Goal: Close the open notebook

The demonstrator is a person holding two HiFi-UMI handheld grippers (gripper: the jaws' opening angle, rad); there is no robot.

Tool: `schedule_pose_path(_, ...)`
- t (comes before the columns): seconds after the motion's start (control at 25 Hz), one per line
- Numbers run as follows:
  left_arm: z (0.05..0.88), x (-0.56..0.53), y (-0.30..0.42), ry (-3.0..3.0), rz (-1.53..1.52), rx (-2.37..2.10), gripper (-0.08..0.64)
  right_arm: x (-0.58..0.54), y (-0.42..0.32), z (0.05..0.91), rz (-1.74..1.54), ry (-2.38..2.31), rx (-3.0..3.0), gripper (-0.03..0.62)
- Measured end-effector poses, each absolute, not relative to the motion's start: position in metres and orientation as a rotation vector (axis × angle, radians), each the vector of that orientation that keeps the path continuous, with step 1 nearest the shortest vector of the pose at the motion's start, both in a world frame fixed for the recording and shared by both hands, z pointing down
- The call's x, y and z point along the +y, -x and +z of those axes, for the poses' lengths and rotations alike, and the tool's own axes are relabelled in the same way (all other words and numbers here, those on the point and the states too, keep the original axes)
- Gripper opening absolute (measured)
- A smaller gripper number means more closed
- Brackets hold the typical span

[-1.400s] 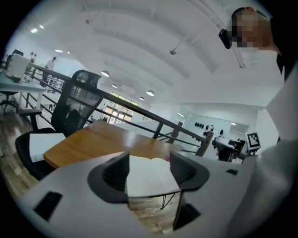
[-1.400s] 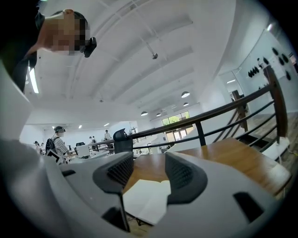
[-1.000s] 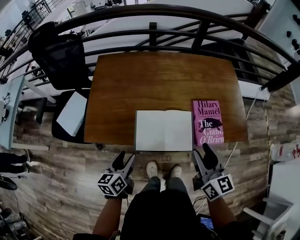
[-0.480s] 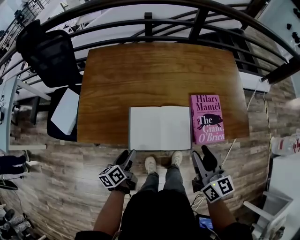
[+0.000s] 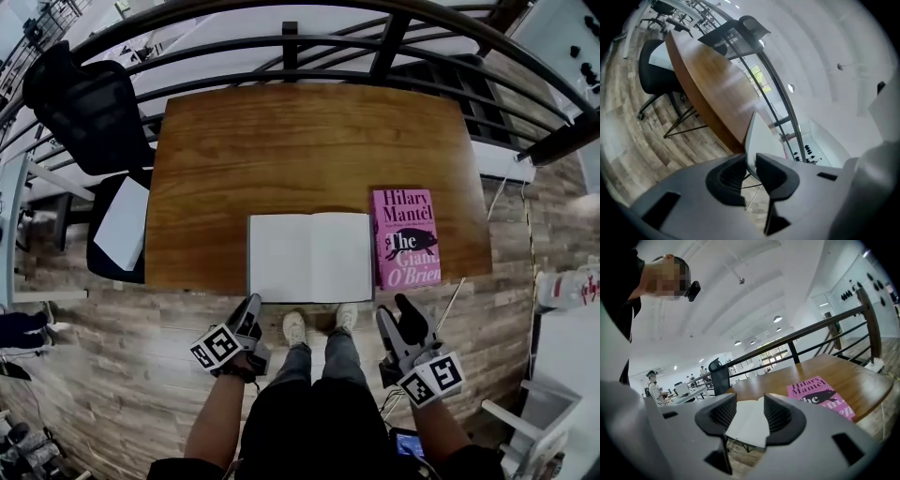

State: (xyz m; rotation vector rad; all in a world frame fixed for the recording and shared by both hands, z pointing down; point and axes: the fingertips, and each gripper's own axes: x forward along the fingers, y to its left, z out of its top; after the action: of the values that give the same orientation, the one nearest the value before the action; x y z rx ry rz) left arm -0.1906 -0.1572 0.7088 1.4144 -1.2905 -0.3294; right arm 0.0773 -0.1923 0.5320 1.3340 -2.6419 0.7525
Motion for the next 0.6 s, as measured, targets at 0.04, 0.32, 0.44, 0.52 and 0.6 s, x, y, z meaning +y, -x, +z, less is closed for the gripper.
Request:
schedule_pose_path(0.04,0.705,-0.158,0.190,-1.423,-0.328,-1.299,0.064,-0.193,-0.078,0.531,0.751,-1.332,-2.643,0.178)
schedule_pose_path(0.32,0.666,-0.159,0.184,-1.602,-0.241,-1.372,0.043,-0.194,-0.076,0.520,0.732,-1.318,-2.681,0.170)
schedule_pose_path(0.44,0.644,-0.161,0.175,-1.733,-0.148,-1.408,0.044,-0.193,-0.079,0.515,0.726,-1.326,-2.694,0.164)
schedule_pose_path(0.52,0.627,-0.164,0.166,-1.825,-0.082,-1.425,0.044,-0.191,-0.082,0.513,0.721,-1.335,-2.699,0.164)
schedule_pose_path(0.6,0.612,-0.167,0.154,-1.925,-0.021,-1.421,0.044,-0.190,-0.085,0.510,0.712,-1.347,-2.706,0.163)
